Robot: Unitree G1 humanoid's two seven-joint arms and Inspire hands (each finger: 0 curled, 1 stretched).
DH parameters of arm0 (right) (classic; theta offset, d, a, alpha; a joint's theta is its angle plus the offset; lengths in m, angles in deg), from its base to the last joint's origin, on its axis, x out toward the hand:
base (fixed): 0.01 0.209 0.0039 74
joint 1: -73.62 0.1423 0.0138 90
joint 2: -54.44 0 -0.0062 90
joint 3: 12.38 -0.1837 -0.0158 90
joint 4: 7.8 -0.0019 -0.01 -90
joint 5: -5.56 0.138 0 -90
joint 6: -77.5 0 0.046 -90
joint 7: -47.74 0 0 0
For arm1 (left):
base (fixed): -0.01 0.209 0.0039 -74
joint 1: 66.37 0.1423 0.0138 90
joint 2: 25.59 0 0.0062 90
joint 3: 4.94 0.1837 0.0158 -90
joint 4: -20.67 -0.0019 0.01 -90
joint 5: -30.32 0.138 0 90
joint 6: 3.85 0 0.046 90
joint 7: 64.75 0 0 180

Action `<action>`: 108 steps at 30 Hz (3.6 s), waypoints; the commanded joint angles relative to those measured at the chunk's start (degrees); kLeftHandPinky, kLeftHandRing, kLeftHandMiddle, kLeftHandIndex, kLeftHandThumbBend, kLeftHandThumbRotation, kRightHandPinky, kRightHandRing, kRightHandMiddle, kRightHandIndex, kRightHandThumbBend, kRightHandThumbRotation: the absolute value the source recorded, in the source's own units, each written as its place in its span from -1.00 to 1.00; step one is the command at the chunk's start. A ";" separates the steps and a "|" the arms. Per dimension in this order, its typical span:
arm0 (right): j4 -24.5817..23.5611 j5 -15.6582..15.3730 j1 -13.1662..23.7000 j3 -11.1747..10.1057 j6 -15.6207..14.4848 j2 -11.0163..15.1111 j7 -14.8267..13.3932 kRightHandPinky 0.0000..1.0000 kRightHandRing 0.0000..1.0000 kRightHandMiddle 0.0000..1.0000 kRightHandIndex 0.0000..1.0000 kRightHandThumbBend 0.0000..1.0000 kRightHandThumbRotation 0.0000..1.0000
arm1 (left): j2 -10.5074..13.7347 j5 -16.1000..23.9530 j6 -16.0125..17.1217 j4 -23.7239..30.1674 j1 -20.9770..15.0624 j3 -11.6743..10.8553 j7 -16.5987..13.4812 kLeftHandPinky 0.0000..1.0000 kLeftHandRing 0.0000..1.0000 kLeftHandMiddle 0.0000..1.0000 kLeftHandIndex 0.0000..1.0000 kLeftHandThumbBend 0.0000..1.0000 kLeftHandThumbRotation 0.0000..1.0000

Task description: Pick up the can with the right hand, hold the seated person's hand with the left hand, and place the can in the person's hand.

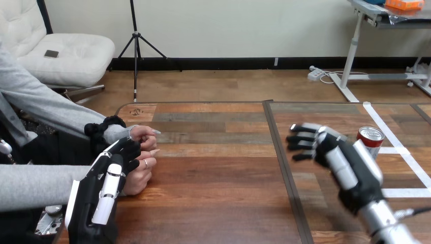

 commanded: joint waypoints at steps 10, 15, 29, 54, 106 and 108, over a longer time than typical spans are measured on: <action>3.02 1.19 14.17 -4.33 3.27 6.27 -0.76 0.26 0.38 0.39 0.42 0.65 0.83 | -0.78 -0.52 -0.02 2.27 -3.68 0.58 0.54 0.67 0.68 0.59 0.55 -0.52 0.38; 3.19 1.24 15.97 -5.03 2.81 7.53 -1.22 0.24 0.37 0.39 0.41 0.67 0.82 | -0.88 -0.54 0.18 2.04 -3.74 0.45 0.51 0.67 0.67 0.58 0.54 -0.40 0.38; 5.71 0.84 20.50 -6.67 1.25 10.20 -3.52 0.27 0.45 0.45 0.47 0.71 0.73 | -1.03 -0.06 -0.40 2.98 -3.06 0.52 0.02 0.67 0.66 0.57 0.54 -0.34 0.38; 19.00 1.30 29.62 -9.53 0.15 13.71 -5.01 0.51 0.70 0.69 0.69 0.75 0.83 | -1.18 -0.26 -1.14 4.31 -2.17 0.49 0.30 0.68 0.68 0.58 0.55 -0.42 0.36; 32.71 -5.94 36.81 -6.57 -12.60 18.18 -10.48 1.00 1.00 1.00 0.99 1.00 1.00 | -0.26 -0.06 -0.66 1.62 -3.95 -0.58 0.60 0.60 0.64 0.56 0.53 -0.33 0.35; 32.92 -6.13 36.69 -6.53 -12.96 18.12 -10.80 1.00 1.00 1.00 0.99 1.00 1.00 | -0.22 -0.21 -0.51 1.48 -4.03 -0.60 0.86 0.61 0.65 0.57 0.54 -0.38 0.34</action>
